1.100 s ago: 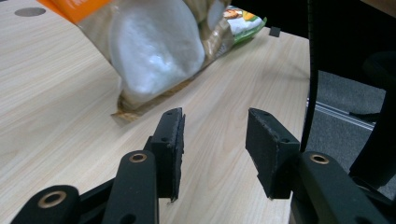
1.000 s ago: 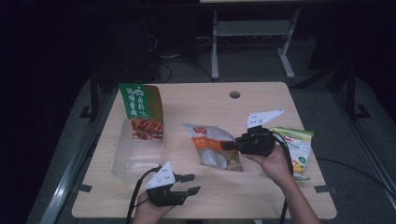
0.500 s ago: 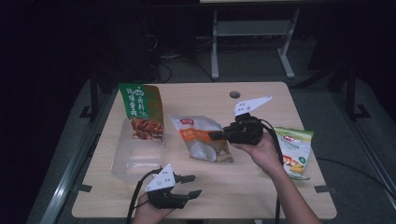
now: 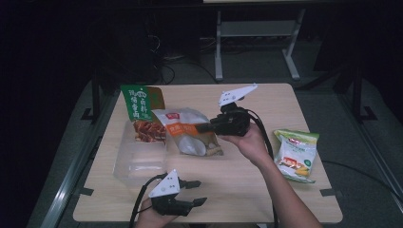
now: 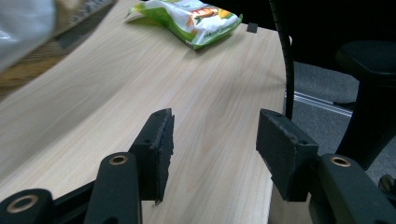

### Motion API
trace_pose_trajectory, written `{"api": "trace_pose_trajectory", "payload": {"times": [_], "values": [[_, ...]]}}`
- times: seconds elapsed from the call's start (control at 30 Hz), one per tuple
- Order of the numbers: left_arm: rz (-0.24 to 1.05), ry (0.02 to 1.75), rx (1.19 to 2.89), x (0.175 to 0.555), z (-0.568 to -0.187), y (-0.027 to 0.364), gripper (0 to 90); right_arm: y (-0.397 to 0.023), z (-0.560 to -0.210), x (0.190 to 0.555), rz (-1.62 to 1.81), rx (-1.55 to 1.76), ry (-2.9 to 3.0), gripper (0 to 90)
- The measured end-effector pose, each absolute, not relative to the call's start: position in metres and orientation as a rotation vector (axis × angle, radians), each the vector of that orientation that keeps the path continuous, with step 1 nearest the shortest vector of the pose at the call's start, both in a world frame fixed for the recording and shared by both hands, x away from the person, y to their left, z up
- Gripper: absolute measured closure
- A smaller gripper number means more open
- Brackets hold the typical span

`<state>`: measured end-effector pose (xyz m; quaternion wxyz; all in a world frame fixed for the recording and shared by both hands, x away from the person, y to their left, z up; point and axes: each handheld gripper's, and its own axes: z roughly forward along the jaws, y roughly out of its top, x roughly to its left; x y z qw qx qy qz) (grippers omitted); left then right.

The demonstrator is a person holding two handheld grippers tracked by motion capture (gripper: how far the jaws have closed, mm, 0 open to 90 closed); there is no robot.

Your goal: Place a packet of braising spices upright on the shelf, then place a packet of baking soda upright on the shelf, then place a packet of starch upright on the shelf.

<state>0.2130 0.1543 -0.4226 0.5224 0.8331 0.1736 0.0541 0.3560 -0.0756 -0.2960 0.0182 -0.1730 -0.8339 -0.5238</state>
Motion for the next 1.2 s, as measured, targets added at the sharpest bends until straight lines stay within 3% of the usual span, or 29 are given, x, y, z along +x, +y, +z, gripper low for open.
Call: {"api": "trace_pose_trajectory", "payload": {"times": [0.77,1.2], "values": [[0.134,0.390,1.991,0.212,-0.419,0.155,42.9,-0.010,-0.279,0.378,-1.633,-0.446,-2.566,90.0],[0.149,0.376,2.001,0.211,-0.418,0.155,41.8,0.040,-0.287,0.391,-1.604,-0.401,-2.553,90.0]]}}
